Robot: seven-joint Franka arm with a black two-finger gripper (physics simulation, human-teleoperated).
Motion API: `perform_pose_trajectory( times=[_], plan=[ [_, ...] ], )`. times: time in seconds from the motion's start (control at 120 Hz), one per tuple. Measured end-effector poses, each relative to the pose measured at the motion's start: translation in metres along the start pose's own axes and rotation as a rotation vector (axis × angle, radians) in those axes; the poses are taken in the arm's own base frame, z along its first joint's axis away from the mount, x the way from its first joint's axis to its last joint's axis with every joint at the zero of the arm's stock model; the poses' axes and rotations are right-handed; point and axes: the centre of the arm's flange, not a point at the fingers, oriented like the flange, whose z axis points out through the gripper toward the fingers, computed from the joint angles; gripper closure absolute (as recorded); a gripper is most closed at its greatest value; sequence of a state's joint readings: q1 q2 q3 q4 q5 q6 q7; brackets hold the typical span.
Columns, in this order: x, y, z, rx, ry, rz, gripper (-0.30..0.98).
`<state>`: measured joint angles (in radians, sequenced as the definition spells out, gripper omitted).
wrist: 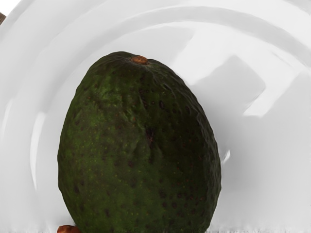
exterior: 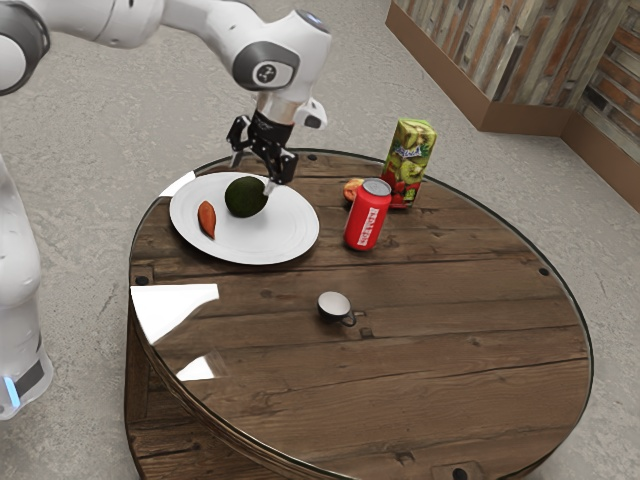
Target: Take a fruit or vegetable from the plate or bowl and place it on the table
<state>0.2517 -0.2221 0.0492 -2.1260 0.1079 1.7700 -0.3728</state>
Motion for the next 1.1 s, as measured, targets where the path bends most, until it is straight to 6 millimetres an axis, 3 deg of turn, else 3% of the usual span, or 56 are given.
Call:
perform_pose_trajectory(
  times=[0.158, 0.783, 1.1],
  plan=[
    [-0.006, -0.004, 0.008, 0.006, -0.013, 0.007, 0.00],
    [0.020, -0.008, 0.040, -0.011, -0.024, 0.008, 0.00],
    [0.021, -0.009, 0.064, -0.030, -0.050, 0.007, 0.00]
  ],
)
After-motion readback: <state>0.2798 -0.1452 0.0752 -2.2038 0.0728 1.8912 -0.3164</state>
